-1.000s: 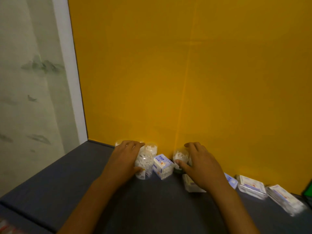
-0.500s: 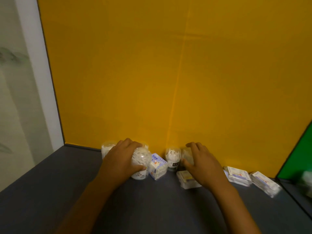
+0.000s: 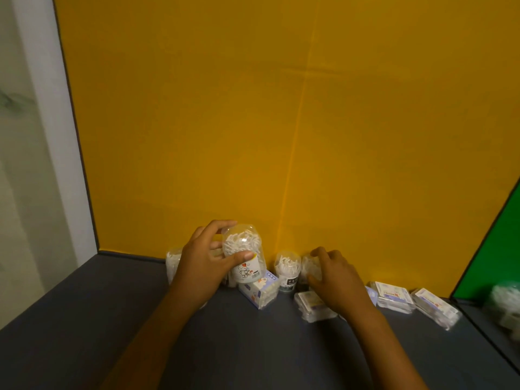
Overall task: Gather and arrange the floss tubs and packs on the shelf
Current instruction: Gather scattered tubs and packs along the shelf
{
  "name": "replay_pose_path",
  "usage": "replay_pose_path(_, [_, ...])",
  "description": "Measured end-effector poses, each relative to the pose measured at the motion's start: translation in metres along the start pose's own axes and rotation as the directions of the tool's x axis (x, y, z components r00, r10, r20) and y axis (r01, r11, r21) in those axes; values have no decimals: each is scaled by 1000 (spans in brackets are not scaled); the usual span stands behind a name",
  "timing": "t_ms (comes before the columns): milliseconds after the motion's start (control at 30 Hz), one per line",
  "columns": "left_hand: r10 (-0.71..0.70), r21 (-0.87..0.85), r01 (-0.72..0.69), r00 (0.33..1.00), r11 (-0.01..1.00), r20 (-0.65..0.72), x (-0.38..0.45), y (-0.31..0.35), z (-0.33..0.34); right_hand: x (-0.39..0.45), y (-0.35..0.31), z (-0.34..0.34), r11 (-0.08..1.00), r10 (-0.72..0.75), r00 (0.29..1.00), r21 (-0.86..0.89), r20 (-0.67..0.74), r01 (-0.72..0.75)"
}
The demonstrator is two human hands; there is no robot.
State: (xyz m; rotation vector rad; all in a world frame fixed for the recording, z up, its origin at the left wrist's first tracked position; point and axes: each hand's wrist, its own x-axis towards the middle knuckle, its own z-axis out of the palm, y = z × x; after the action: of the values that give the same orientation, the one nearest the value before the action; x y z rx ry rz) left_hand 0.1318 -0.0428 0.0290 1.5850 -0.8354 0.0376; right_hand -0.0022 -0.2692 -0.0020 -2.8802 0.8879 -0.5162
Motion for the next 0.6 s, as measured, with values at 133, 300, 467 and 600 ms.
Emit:
replay_pose_path(133, [-34,-119,40,998,992,59,-1,-3,-1,1,0,7,997,34,999,76,-4,-33])
replay_pose_path(300, [-40,-147,48,998,988,54,-4,-5,0,6,5,7,983,33,999,179,-9,-31])
replay_pose_path(467, [-23,-89,25,1000,996,18,-5,5,3,0,15,-11,944,53,991,330,-122,-9])
replay_pose_path(600, [3,-98,-3,1000,995,-2,-7,26,18,-11,29,-36,902,58,972,429,-227,46])
